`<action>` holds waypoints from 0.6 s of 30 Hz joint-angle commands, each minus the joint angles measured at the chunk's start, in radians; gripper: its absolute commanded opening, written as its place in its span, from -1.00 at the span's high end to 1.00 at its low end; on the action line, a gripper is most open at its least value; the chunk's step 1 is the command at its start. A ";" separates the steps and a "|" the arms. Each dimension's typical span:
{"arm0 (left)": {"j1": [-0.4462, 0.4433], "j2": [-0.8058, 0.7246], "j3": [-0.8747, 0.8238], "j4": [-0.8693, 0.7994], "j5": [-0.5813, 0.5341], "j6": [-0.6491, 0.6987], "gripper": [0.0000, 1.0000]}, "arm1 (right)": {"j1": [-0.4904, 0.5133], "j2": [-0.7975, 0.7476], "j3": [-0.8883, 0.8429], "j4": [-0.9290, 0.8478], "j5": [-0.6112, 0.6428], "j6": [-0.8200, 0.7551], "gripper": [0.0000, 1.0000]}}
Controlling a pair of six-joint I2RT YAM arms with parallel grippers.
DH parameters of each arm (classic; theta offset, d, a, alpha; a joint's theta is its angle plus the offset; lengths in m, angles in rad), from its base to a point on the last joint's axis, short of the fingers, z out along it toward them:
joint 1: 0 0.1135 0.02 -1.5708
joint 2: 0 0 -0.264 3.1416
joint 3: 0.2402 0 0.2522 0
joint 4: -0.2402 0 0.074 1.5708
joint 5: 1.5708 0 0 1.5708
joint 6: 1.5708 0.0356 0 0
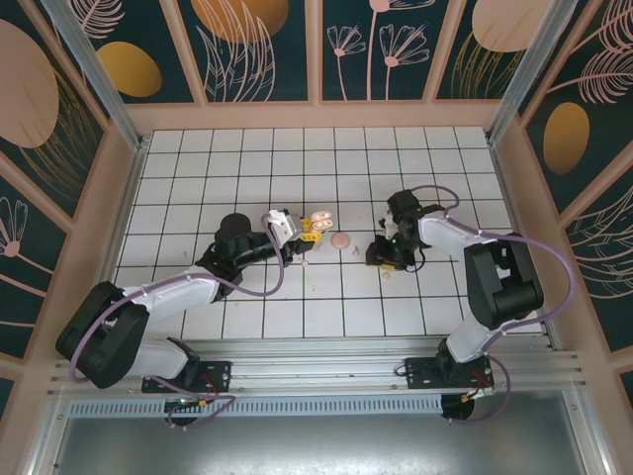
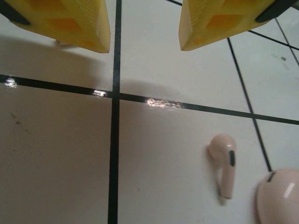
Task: Insert wireless bluetooth earbuds into charging case
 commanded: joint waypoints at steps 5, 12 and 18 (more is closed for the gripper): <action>-0.007 -0.016 0.006 0.015 -0.005 -0.008 0.75 | -0.007 0.028 -0.016 0.028 0.063 -0.058 0.11; -0.006 -0.009 0.012 0.010 -0.007 -0.005 0.75 | -0.011 0.011 -0.025 -0.025 0.064 -0.042 0.12; -0.006 -0.009 0.015 0.007 -0.003 -0.003 0.75 | -0.003 0.007 -0.016 -0.090 0.056 -0.027 0.12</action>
